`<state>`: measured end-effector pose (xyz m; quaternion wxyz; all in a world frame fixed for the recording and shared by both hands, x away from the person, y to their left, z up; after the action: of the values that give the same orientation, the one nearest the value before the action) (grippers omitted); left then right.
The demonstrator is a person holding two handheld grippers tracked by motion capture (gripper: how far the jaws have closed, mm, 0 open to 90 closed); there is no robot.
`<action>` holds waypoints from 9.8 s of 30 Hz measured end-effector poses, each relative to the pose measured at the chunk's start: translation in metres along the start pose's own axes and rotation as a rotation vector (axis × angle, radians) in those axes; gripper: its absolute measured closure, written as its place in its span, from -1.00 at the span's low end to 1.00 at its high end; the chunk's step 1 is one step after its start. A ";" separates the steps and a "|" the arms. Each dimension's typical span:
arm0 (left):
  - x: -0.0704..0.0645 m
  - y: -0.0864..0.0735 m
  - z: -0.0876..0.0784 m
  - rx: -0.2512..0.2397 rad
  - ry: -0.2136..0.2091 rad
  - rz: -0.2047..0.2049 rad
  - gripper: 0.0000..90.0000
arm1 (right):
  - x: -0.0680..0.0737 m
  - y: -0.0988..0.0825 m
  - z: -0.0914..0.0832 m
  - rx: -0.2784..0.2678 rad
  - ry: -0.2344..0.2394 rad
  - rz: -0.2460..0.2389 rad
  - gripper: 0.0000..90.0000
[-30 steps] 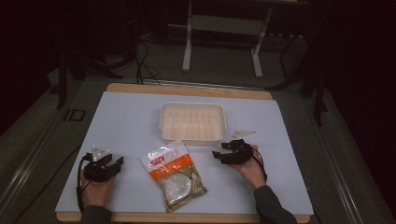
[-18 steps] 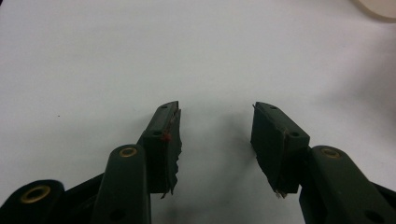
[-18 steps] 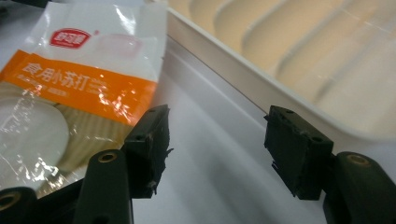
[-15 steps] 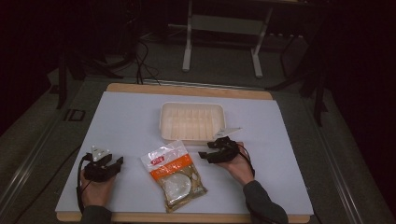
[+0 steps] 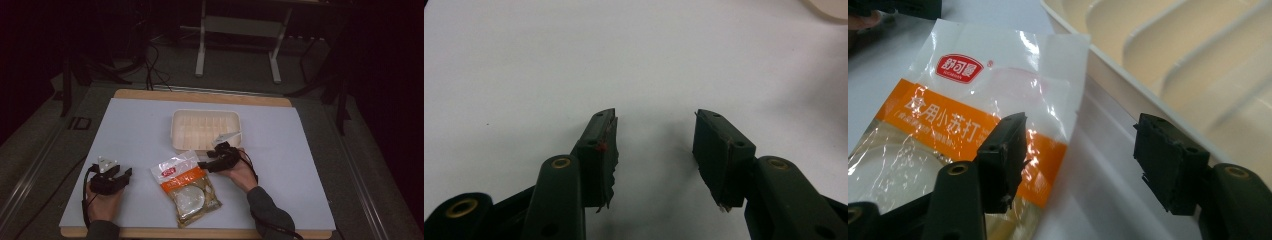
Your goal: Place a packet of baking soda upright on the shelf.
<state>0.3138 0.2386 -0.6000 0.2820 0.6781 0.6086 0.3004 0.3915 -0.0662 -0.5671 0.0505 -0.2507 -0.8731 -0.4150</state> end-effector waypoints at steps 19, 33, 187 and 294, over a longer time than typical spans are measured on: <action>0.000 0.000 0.000 0.001 0.000 0.004 0.15 | 0.010 0.013 0.031 0.051 0.112 -0.045 -0.04; -0.001 0.000 0.000 0.001 0.005 0.007 0.14 | 0.024 0.010 0.026 0.096 0.166 -0.160 0.21; -0.001 0.000 0.000 0.002 0.011 0.011 0.11 | 0.056 0.074 -0.117 -0.351 0.165 0.048 1.00; 0.000 0.003 -0.002 -0.033 0.038 0.018 0.09 | 0.006 0.151 -0.069 -0.842 -0.157 0.456 1.00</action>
<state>0.3141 0.2381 -0.5966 0.2790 0.6729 0.6028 0.3257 0.4500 -0.0354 -0.4153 -0.0315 -0.4649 -0.5532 -0.6905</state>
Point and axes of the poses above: each handheld gripper's, and its own axes: z roughly forward along the jaws, y roughly out of its top, x roughly to its left, the point moved 7 cm from there along z, roughly forward along the jaws, and after that the axes turned 8 degrees about y, right-handed, at the moved point
